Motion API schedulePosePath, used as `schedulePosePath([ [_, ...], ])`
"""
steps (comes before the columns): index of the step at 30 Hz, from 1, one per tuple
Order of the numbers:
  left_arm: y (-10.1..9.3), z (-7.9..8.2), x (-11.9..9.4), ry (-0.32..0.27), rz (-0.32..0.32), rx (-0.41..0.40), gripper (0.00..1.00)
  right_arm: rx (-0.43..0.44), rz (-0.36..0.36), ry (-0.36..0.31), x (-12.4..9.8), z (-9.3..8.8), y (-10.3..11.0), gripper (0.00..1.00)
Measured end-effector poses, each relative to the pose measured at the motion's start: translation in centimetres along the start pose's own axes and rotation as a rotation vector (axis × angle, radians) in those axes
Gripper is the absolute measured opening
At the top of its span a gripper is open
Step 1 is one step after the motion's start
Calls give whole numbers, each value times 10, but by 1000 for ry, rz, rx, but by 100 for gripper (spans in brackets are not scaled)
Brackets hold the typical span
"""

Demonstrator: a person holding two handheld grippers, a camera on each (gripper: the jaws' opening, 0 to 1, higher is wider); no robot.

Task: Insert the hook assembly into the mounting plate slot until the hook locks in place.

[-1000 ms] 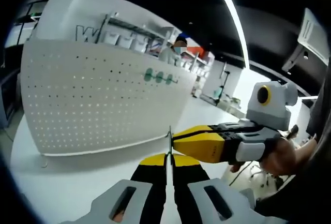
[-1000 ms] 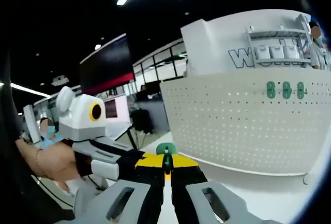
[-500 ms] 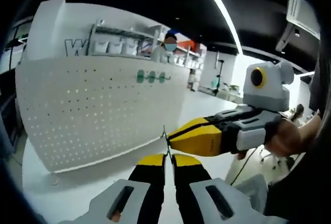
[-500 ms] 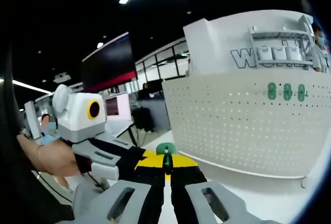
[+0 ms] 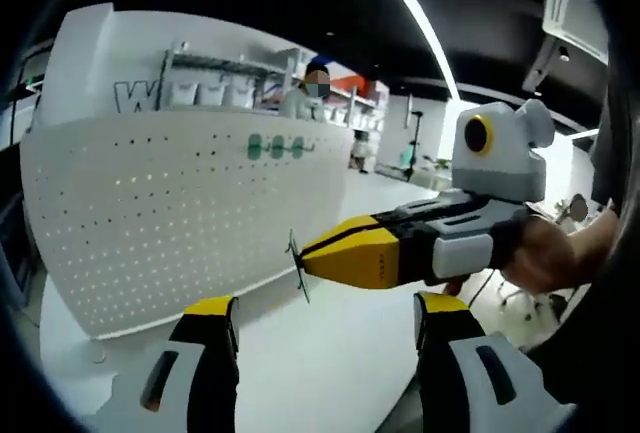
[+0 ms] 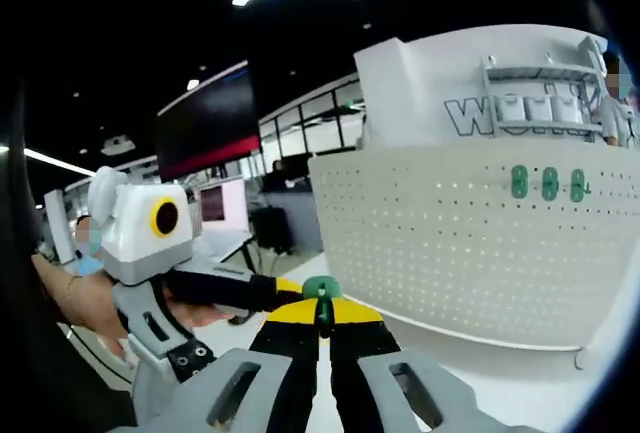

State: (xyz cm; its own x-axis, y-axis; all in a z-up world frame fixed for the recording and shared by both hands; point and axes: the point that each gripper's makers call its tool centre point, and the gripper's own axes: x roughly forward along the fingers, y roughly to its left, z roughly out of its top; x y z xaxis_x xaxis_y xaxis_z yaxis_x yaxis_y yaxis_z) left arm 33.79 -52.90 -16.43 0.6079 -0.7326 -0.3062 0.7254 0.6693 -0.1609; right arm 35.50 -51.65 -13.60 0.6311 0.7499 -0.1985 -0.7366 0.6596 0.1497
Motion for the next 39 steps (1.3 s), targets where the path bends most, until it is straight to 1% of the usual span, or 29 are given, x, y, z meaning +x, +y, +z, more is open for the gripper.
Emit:
schedulePosePath([
  [2,-3,0,1,0,-13,-5,78,3,-6,3,0,-1,-3,0],
  [4,-5,0,1,4,-18,-9,81,-18,-17,6,0,-2,-5,0],
  [9,-6,-1,1,2,-17,-25,86,-22,-22,7,0,-3,-7,0],
  [12,-8,6,-2,-18,-15,-27,90,-37,-34,6,1,-3,-13,0],
  [14,-8,10,-2,-28,-14,-29,95,-40,-42,4,1,-2,-17,0],
  [16,-9,14,-2,-39,-10,-35,99,-39,-55,1,1,-1,-25,0],
  [18,-9,15,-2,-43,-8,-39,100,-39,-74,-4,0,1,-35,0],
  [24,-11,16,-4,-45,-10,-38,100,-35,-127,-24,-6,9,-61,0],
  [29,-11,13,-3,-42,-9,-47,100,-35,-173,-29,-12,11,-82,0],
  [34,-13,4,-4,-23,-8,-61,100,-49,-242,-48,-23,18,-111,0],
  [37,-12,2,-6,-19,-4,-70,100,-47,-301,-70,-33,25,-134,0],
  [39,-10,2,-7,-23,1,-78,100,-44,-329,-80,-38,28,-146,0],
])
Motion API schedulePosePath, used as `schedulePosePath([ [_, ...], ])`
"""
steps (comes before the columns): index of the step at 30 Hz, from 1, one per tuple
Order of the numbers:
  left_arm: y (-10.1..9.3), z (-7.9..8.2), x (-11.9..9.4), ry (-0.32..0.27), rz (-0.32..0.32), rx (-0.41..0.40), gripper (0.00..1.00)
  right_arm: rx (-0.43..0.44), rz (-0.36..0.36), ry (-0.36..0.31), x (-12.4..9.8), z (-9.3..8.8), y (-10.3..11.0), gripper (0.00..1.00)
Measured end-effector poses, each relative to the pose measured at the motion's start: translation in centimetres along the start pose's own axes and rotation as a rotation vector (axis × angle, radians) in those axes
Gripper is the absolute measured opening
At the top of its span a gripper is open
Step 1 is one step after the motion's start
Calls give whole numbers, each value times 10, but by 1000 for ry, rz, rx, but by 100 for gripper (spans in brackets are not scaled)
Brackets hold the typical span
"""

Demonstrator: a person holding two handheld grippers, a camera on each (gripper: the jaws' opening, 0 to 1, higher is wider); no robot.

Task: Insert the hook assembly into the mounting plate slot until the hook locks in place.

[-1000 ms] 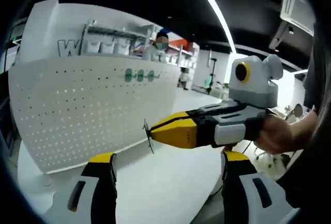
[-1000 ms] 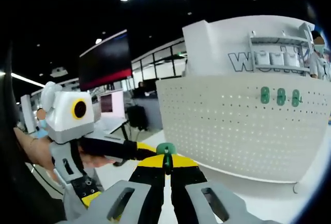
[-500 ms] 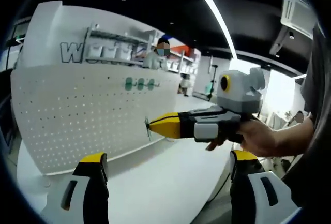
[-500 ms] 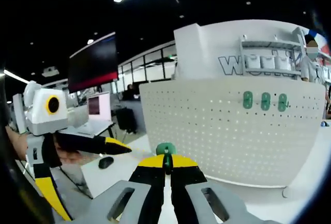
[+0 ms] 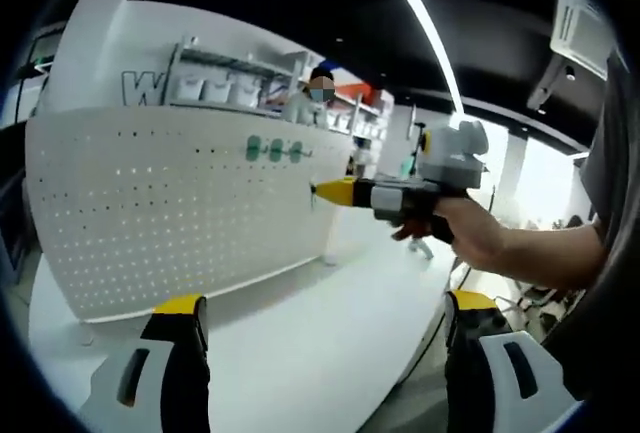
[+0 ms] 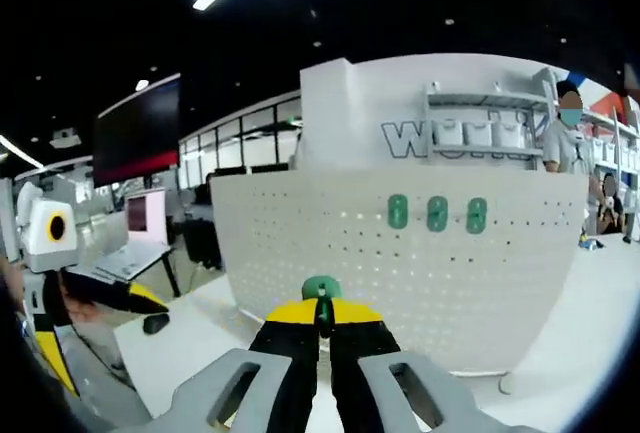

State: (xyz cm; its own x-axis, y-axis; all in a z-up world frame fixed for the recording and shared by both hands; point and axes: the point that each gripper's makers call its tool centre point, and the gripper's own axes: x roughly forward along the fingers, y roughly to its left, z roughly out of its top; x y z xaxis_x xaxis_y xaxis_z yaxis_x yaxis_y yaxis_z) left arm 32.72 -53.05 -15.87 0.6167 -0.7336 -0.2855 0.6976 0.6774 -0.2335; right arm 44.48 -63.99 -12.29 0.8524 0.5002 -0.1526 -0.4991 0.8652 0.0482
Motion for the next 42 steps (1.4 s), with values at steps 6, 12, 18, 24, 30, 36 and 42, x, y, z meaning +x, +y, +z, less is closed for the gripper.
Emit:
schedulePosePath([
  [6,7,2,-3,-6,20,-4,100,-10,-92,-32,-2,11,-43,0],
  [12,11,0,-4,-1,29,-11,99,-9,-165,-61,-1,23,-78,0],
  [18,17,1,-7,0,44,-17,98,-8,-222,-93,6,36,-113,0],
  [24,23,3,-9,-6,52,-37,97,-15,-287,-125,10,47,-138,0],
  [30,27,2,-12,-8,69,-42,97,-21,-310,-136,24,53,-165,0],
  [36,32,1,-13,-7,85,-64,97,-49,-347,-149,25,54,-176,1],
  [42,34,4,-13,-19,92,-79,96,-9,-369,-173,35,56,-197,1],
])
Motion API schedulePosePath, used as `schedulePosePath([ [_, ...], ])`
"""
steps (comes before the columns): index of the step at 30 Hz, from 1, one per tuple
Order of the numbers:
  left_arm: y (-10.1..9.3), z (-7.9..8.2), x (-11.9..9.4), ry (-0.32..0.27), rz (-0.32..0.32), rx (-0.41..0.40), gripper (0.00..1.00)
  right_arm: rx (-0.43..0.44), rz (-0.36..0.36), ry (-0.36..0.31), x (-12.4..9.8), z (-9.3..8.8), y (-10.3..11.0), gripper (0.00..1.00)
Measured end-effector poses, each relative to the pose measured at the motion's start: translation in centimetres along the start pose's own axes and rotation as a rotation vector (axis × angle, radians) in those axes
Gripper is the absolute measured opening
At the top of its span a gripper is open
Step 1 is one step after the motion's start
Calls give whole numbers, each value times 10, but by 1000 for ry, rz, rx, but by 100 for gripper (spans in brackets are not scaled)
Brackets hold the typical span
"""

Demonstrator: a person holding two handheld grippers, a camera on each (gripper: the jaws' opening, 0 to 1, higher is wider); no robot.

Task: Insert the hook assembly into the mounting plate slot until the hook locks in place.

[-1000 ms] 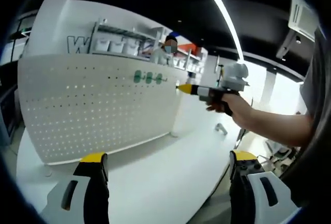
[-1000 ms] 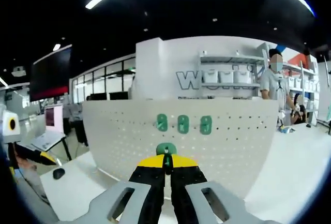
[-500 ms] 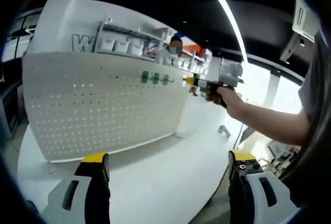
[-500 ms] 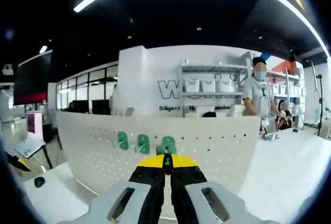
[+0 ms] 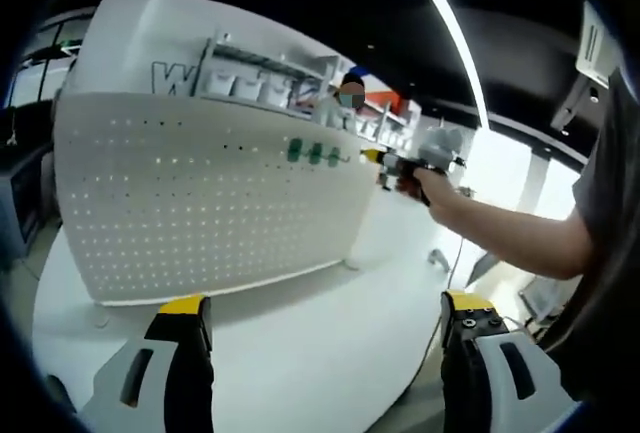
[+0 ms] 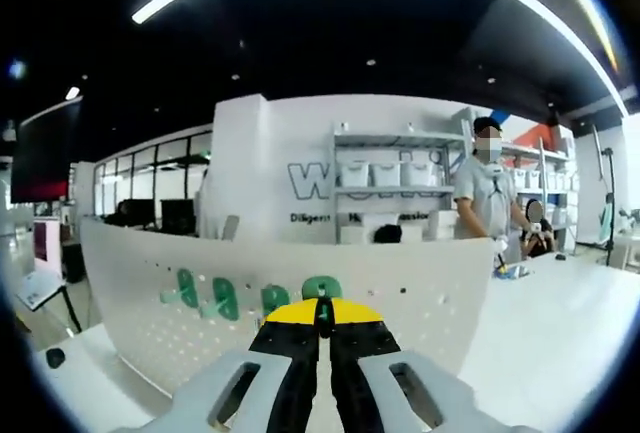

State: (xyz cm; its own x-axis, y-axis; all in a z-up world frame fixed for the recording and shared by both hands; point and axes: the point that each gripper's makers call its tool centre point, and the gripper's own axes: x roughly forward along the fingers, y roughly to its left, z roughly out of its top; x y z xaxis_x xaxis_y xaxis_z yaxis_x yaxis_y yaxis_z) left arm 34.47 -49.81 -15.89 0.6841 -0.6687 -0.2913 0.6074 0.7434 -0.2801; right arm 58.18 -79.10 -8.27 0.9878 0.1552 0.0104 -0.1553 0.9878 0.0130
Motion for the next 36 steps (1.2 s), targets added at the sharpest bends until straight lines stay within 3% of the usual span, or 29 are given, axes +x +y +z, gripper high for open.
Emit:
schedulePosePath([
  [12,21,1,-6,4,56,-11,95,-21,9,-25,16,1,-2,1],
  [26,23,-8,-10,25,73,-17,94,2,-14,-33,20,-8,-10,1],
  [36,24,-9,-8,24,74,-21,93,-20,-6,-62,22,-11,-3,1],
])
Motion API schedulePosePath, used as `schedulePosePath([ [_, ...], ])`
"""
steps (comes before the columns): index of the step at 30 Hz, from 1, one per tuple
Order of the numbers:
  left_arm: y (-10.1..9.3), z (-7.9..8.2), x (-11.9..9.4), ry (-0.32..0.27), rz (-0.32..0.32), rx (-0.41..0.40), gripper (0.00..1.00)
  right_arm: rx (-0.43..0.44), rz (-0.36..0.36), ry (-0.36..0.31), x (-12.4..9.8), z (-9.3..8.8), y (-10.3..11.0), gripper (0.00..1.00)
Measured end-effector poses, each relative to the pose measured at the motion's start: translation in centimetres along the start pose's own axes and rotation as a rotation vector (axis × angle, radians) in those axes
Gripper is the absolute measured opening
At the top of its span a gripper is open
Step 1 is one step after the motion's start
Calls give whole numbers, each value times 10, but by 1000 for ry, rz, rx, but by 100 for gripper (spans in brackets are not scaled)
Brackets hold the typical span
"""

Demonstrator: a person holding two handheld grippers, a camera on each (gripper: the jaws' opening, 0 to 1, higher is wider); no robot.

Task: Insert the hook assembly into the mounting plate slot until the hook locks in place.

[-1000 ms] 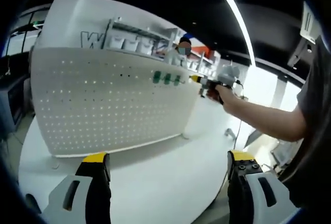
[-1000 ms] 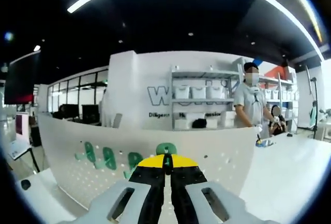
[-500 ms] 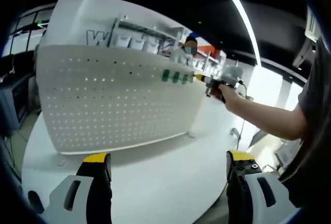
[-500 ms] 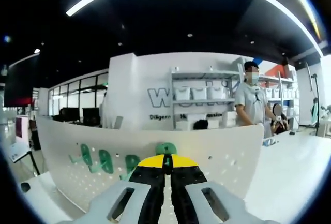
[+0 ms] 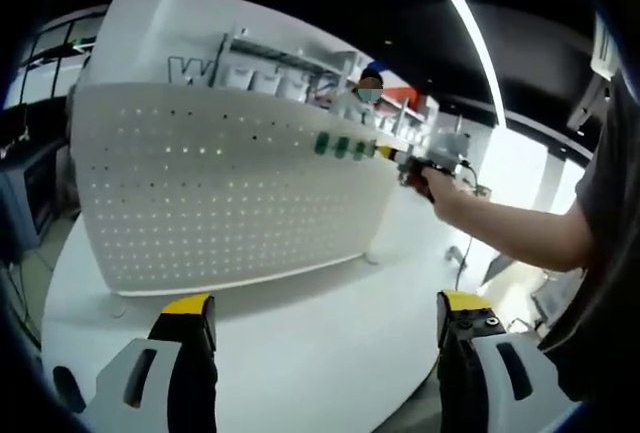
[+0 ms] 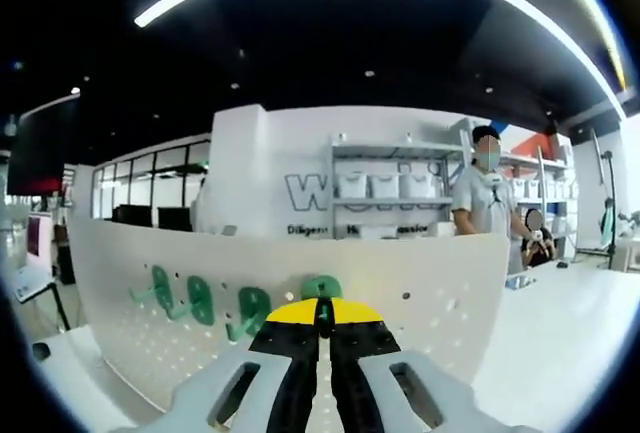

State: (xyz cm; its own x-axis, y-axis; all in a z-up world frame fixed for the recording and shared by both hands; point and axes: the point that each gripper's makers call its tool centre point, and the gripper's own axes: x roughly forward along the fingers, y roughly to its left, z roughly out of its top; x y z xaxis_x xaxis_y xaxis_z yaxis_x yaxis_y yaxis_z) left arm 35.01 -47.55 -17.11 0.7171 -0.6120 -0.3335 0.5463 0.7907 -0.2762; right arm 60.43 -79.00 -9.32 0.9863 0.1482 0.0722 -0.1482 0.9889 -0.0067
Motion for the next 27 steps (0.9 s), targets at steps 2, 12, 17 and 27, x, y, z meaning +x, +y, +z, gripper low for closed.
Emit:
schedulePosePath([
  [2,0,-1,0,3,1,-2,93,-2,-2,1,0,-2,0,1],
  [12,2,-2,2,7,2,-6,91,17,-20,3,0,-7,-6,1],
  [17,1,-4,3,8,-3,-8,91,11,-16,9,3,-8,-6,1],
  [27,6,-4,0,2,10,-19,90,70,-61,-90,-11,12,-7,0],
])
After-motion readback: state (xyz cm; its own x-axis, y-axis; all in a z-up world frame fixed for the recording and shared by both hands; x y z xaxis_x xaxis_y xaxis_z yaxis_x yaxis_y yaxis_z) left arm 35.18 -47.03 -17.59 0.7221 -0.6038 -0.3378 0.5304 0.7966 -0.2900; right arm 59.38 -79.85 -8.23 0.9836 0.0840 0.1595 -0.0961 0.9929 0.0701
